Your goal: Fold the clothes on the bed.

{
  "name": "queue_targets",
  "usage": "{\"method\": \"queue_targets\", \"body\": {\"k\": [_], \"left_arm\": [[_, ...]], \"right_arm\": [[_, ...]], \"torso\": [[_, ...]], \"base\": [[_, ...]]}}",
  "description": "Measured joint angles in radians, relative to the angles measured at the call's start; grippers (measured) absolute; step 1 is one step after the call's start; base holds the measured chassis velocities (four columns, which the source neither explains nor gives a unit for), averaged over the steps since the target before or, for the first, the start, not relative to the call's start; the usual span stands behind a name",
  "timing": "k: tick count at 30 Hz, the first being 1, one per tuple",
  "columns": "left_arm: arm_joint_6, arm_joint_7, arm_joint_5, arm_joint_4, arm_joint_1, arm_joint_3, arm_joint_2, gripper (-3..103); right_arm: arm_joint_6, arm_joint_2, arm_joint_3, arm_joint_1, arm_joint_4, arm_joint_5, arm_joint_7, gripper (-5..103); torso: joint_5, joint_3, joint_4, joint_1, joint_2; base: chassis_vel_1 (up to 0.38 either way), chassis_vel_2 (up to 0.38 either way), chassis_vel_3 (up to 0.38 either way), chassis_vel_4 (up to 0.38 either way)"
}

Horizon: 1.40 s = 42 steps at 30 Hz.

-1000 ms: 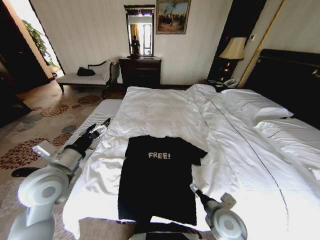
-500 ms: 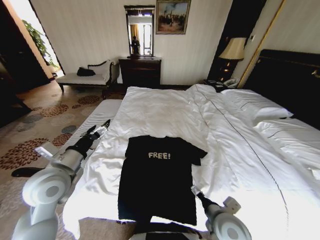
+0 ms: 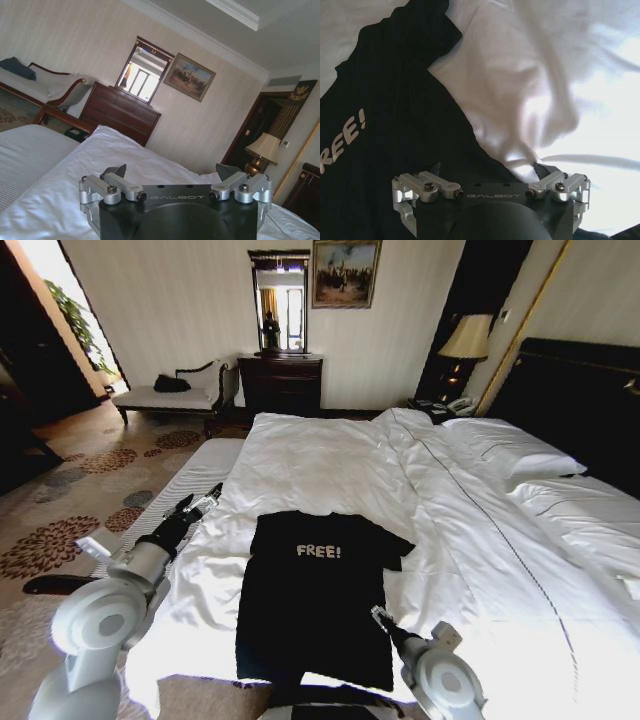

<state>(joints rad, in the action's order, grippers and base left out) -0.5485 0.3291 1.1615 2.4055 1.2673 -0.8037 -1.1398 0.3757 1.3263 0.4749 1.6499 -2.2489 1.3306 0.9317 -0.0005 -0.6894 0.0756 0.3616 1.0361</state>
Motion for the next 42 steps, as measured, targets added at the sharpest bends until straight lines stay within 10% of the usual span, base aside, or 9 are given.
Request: {"method": "queue_targets", "body": {"k": [6, 30, 42], "left_arm": [[0.001, -0.001, -0.008, -0.004, -0.003, 0.007, -0.001, 100], [0.004, -0.002, -0.014, -0.007, 0.0, 0.0, 0.008, 100], [0.005, -0.002, -0.019, -0.006, 0.004, 0.003, 0.007, 100]], "right_arm": [[-0.001, 0.008, 0.0, 0.005, -0.003, 0.008, -0.01, 97], [0.001, 0.011, -0.004, 0.037, -0.008, -0.019, -0.018, 5], [-0.002, 0.009, -0.001, 0.074, -0.026, -0.038, -0.015, 0]], "torso": [[0.0, 0.0, 0.0001, 0.0, 0.0], [0.0, 0.0, -0.0001, 0.0, 0.0], [0.0, 0.0, -0.0001, 0.0, 0.0]], "base": [[0.0, 0.0, 0.0, 0.0], [0.0, 0.0, 0.0, 0.0], [0.0, 0.0, 0.0, 0.0]]}}
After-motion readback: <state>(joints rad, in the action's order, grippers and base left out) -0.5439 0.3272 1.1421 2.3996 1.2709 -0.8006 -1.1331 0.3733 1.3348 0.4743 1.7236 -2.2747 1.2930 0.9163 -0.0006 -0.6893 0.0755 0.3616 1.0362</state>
